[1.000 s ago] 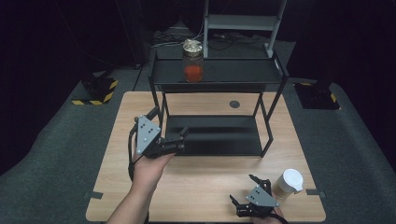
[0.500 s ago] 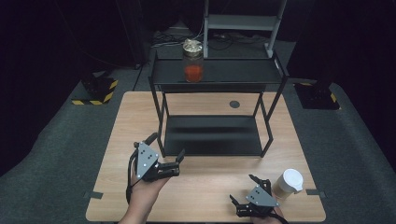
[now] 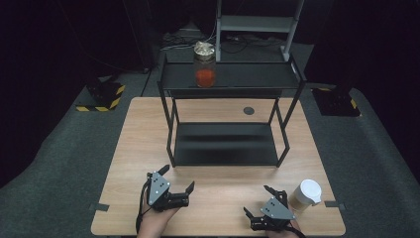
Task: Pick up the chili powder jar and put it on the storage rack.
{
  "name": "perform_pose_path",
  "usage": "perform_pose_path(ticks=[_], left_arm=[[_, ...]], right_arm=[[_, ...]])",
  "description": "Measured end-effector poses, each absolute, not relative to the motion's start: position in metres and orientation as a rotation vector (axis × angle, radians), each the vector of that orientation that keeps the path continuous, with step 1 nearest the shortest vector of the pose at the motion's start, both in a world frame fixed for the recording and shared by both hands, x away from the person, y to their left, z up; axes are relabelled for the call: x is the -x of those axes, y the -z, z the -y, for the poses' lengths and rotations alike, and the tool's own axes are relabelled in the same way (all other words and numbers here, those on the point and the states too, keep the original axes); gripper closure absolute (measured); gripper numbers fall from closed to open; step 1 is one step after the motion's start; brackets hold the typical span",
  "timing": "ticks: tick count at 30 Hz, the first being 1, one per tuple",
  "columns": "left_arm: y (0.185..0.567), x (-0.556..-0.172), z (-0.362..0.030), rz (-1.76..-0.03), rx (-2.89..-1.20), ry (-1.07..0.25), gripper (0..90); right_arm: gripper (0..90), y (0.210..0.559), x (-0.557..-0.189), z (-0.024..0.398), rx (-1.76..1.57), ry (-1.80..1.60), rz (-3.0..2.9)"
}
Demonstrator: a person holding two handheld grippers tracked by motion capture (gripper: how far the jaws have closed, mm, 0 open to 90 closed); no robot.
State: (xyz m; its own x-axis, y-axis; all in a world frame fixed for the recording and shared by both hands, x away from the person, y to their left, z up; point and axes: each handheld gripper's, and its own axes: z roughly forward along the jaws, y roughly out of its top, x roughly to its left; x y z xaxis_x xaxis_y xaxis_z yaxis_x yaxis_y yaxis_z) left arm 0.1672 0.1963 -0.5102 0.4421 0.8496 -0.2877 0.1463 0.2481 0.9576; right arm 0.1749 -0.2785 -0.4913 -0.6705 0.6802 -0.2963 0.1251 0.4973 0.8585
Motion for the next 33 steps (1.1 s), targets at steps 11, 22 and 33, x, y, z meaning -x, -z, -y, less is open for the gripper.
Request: perform_pose_path(ticks=[11, 22, 33], left_arm=[[0.536, -0.167, -0.195, -1.079, -1.41, -0.617, 0.4], [0.536, -0.161, -0.18, -1.022, -1.516, -0.711, 0.8], [0.537, -0.16, -0.181, -1.04, -1.491, -0.706, 0.7]], right_arm=[[0.0, 0.491, -0.174, 0.277, -0.654, -1.133, -2.114], [0.0, 0.491, -0.175, 0.277, -0.649, -1.131, -2.121], [0.0, 0.492, -0.174, 0.28, -0.68, -1.154, -2.102]])
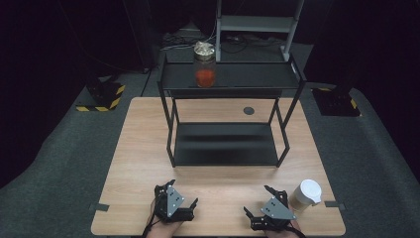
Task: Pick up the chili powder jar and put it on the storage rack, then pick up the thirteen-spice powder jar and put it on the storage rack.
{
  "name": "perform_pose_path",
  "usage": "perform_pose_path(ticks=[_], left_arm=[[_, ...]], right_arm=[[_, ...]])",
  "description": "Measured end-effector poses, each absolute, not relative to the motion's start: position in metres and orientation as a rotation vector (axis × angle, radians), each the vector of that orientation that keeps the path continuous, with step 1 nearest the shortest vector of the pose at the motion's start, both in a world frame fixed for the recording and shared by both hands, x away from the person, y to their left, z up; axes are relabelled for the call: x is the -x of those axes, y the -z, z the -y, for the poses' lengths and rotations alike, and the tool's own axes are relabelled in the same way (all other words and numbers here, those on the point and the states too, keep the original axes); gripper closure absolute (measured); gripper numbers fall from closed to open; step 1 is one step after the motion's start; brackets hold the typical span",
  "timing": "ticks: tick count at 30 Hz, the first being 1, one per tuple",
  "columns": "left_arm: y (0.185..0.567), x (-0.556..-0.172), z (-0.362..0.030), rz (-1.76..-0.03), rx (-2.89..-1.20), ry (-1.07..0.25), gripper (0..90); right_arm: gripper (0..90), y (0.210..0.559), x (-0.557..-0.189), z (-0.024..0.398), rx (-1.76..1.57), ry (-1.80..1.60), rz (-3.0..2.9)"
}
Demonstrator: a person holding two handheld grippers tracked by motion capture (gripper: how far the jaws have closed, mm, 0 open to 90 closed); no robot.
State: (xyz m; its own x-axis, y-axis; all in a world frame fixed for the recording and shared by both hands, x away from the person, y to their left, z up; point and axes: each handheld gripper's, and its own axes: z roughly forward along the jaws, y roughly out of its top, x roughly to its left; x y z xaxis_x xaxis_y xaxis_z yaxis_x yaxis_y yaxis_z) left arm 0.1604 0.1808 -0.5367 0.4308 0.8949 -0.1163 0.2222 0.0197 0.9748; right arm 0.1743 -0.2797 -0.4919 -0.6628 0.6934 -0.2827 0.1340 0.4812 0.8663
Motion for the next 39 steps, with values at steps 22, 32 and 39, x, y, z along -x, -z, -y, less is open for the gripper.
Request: perform_pose_path(ticks=[22, 32, 39], left_arm=[[0.537, -0.158, -0.179, -0.997, -1.537, -0.708, 0.7], [0.536, -0.159, -0.178, -0.98, -1.559, -0.709, 0.7], [0.536, -0.161, -0.181, -0.997, -1.536, -0.687, 0.7]], right_arm=[[0.0, 0.446, -0.145, 0.309, -0.657, -1.369, -1.921], [0.0, 0.437, -0.135, 0.33, -0.695, -1.371, -1.838], [0.0, 0.437, -0.131, 0.34, -0.735, -1.337, -1.812]])
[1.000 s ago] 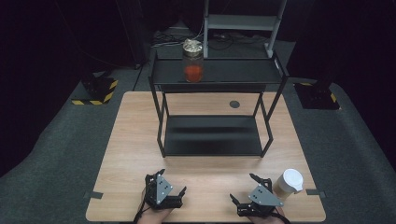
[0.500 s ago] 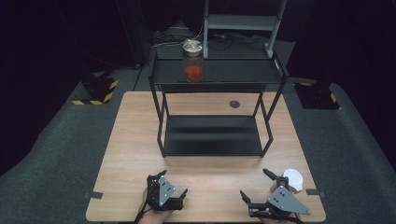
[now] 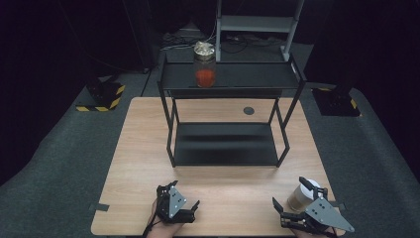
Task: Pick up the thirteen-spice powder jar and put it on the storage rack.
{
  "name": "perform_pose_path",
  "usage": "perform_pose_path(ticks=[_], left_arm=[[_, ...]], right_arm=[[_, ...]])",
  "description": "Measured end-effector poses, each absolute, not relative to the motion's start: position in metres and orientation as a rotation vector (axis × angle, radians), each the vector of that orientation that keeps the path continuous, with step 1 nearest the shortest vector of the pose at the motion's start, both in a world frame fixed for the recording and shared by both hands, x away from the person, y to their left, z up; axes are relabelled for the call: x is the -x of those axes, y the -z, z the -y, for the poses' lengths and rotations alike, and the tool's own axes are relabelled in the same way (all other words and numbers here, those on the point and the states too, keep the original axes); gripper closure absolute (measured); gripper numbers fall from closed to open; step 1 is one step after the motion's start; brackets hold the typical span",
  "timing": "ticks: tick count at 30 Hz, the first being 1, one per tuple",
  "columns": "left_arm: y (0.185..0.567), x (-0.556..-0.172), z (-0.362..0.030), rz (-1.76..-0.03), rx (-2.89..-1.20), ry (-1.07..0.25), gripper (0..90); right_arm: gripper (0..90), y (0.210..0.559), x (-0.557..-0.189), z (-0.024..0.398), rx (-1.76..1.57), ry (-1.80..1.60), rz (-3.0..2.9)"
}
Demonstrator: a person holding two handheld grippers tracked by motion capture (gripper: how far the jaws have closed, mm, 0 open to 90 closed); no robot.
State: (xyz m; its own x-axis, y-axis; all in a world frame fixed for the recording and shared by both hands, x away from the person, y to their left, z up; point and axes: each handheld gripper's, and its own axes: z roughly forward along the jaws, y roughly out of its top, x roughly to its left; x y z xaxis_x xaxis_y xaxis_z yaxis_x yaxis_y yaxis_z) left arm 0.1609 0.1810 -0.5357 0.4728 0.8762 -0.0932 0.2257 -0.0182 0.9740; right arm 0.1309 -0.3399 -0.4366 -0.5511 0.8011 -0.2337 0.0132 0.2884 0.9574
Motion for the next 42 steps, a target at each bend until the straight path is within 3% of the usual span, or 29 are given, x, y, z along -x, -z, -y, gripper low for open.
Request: perform_pose_path(ticks=[42], left_arm=[[0.535, -0.162, -0.185, -0.991, -1.535, -0.659, 0.7]], right_arm=[[0.8, 0.47, -0.126, 0.379, -1.014, -1.211, -1.77]])
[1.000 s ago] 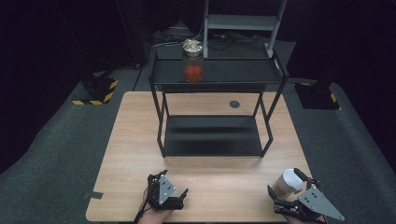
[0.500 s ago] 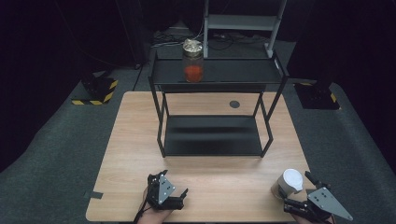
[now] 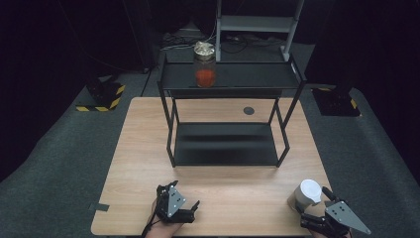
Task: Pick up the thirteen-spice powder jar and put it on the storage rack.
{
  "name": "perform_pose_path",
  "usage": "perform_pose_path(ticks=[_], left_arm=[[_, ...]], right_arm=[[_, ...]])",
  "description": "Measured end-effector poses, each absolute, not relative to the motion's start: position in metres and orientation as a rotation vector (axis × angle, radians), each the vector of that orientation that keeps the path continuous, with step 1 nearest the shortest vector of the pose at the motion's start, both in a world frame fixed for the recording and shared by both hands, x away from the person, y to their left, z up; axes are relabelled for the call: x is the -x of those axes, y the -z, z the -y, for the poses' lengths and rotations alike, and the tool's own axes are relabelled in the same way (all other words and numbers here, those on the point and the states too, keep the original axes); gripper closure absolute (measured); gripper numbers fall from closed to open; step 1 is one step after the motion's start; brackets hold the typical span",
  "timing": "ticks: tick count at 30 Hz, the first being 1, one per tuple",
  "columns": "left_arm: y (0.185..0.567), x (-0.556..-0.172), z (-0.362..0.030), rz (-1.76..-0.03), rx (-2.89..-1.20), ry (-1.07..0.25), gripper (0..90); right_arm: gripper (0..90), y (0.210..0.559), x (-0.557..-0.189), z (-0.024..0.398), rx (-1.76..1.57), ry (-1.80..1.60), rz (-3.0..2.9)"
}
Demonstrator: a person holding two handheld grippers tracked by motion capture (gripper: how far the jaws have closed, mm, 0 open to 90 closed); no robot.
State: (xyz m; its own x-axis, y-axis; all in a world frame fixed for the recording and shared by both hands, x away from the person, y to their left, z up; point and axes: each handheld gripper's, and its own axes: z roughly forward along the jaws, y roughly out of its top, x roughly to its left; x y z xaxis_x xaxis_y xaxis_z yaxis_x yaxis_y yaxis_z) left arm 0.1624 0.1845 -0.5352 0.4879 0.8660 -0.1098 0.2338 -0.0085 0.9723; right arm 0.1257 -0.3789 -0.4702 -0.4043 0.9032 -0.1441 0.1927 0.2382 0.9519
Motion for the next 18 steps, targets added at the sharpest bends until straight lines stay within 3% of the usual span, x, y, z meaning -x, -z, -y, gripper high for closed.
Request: perform_pose_path(ticks=[18], left_arm=[[0.535, -0.163, -0.185, -0.984, -1.543, -0.659, 0.7]], right_arm=[[21.7, 0.492, -0.133, 0.391, -1.112, -1.322, -1.747]])
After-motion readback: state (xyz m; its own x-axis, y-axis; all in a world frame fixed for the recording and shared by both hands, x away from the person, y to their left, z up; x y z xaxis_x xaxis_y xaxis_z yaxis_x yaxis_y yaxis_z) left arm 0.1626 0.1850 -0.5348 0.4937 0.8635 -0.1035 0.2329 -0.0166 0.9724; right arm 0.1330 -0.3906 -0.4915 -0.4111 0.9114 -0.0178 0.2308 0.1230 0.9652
